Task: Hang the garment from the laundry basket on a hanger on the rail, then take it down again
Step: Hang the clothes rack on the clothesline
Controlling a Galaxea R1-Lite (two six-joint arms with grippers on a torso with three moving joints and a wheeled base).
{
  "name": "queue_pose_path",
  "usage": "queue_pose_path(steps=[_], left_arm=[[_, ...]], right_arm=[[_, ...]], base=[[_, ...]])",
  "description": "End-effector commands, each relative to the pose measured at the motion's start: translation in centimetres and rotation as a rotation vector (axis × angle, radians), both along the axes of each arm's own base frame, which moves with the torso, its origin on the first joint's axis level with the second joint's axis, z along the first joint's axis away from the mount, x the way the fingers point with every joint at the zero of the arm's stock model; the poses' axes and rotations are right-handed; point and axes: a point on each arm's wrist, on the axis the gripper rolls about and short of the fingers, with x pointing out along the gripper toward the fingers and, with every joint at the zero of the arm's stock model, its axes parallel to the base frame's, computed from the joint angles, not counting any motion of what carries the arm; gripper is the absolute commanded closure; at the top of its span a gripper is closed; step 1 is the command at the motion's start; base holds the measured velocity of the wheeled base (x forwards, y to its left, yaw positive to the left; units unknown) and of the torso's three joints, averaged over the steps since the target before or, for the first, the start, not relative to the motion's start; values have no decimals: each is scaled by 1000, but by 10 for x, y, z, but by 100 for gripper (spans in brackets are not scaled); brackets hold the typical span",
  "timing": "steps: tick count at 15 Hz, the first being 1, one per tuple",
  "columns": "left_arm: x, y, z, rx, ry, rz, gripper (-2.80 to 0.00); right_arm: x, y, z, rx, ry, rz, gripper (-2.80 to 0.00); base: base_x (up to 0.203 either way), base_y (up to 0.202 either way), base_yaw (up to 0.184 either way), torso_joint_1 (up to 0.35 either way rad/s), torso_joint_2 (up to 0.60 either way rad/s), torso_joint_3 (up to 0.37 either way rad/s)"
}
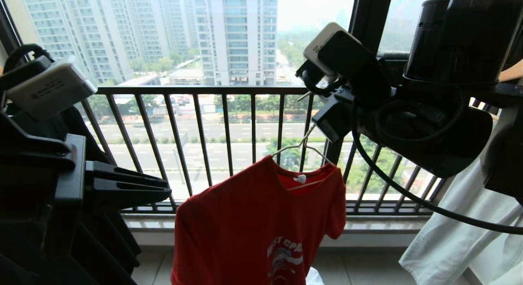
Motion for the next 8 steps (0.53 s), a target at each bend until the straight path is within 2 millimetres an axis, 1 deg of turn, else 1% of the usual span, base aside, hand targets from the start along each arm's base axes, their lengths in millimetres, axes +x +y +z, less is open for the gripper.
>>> queue_pose_path(steps=[1, 6, 8], left_arm=[[1, -1, 6, -8, -18, -7, -280], [19, -28, 4, 8, 14, -92, -280], [24, -33, 3, 13, 24, -103, -280]], right_arm=[[-10, -10, 14, 31, -34, 18, 0], [-16, -15, 24, 93, -56, 54, 0], [-18, -16, 25, 125, -48, 82, 0]], base=[[0, 0, 0, 0, 0, 0], [0, 0, 0, 0, 0, 0], [0, 0, 0, 0, 0, 0]])
